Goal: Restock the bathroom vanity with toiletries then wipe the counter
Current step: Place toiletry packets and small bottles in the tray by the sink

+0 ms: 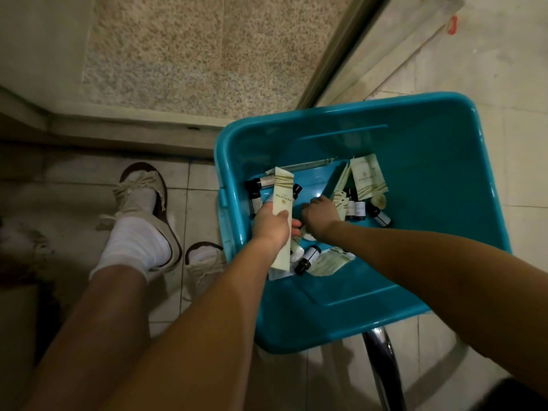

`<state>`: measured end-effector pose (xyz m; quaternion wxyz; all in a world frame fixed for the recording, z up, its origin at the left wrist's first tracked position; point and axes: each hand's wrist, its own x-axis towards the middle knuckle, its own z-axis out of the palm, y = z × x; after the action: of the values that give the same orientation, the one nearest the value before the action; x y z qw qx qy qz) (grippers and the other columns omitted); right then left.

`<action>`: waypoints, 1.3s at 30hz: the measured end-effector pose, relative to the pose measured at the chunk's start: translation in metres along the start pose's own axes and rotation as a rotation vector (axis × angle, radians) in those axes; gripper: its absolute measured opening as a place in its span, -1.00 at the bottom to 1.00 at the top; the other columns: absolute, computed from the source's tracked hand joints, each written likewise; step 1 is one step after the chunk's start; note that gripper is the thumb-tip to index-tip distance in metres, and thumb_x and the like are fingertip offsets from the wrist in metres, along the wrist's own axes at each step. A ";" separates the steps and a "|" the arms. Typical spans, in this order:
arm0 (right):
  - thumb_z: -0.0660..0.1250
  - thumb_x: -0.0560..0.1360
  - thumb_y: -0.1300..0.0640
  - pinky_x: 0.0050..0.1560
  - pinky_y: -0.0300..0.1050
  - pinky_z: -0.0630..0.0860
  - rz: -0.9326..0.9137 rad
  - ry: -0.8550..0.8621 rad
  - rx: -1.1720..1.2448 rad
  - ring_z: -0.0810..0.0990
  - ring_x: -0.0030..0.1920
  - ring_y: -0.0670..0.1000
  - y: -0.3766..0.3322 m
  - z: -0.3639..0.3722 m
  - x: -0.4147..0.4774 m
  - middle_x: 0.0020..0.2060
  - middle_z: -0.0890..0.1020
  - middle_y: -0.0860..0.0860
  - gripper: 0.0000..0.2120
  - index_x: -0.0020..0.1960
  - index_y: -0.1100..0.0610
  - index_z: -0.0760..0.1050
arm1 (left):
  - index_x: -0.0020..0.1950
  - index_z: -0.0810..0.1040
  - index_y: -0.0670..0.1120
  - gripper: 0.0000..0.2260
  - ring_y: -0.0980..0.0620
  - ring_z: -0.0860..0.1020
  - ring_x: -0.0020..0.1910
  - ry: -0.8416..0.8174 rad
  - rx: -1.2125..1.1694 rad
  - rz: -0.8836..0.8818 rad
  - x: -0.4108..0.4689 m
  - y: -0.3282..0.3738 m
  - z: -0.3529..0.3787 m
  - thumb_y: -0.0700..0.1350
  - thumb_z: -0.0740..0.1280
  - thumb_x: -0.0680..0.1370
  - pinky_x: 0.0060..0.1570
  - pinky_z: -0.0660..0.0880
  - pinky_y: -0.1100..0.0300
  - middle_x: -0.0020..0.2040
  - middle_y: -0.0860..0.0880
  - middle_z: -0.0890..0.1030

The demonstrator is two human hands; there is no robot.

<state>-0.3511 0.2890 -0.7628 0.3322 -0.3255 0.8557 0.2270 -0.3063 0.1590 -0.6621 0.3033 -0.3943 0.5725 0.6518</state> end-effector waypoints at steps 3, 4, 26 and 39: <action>0.28 0.53 0.12 0.06 -0.06 0.44 0.097 0.097 0.337 0.55 0.11 0.14 0.005 -0.002 -0.008 0.10 0.56 0.11 -0.78 0.14 0.18 0.48 | 0.36 0.35 -0.21 -0.71 0.03 0.51 -0.34 -0.004 -0.048 0.018 -0.006 0.004 -0.002 -0.23 0.11 0.64 -0.40 0.49 0.27 -0.26 -0.06 0.56; 0.28 0.54 0.09 0.00 -0.08 0.46 0.114 0.124 0.466 0.56 0.09 0.14 0.009 -0.005 -0.012 0.10 0.56 0.11 -0.76 0.16 0.16 0.50 | 0.34 0.37 -0.21 -0.72 0.04 0.52 -0.33 0.001 -0.066 0.019 -0.008 0.006 -0.002 -0.23 0.12 0.64 -0.36 0.49 0.24 -0.24 -0.06 0.57; 0.13 0.63 0.09 -0.42 -0.22 0.46 0.117 0.218 2.292 0.47 -0.49 -0.07 0.080 -0.126 -0.181 -0.36 0.54 0.01 -0.83 -0.04 0.14 0.43 | 0.15 0.49 -0.19 -0.83 0.00 0.57 -0.30 0.146 -0.145 0.133 -0.152 0.071 0.056 -0.19 0.16 0.63 -0.25 0.52 0.13 -0.12 -0.12 0.63; 0.13 0.62 0.18 -0.12 -0.08 0.59 -0.368 0.315 2.166 0.64 -0.11 0.03 0.077 -0.262 -0.339 -0.03 0.64 0.10 -0.79 0.17 0.23 0.46 | 0.17 0.43 -0.22 -0.83 -0.01 0.49 -0.36 0.302 -0.164 0.551 -0.352 0.124 0.032 -0.21 0.16 0.63 -0.41 0.48 0.21 -0.25 -0.11 0.55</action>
<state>-0.3233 0.3209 -0.3300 0.3572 -0.0103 0.5732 -0.7374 -0.2388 0.1901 -0.2945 -0.0055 -0.3399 0.6419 0.6873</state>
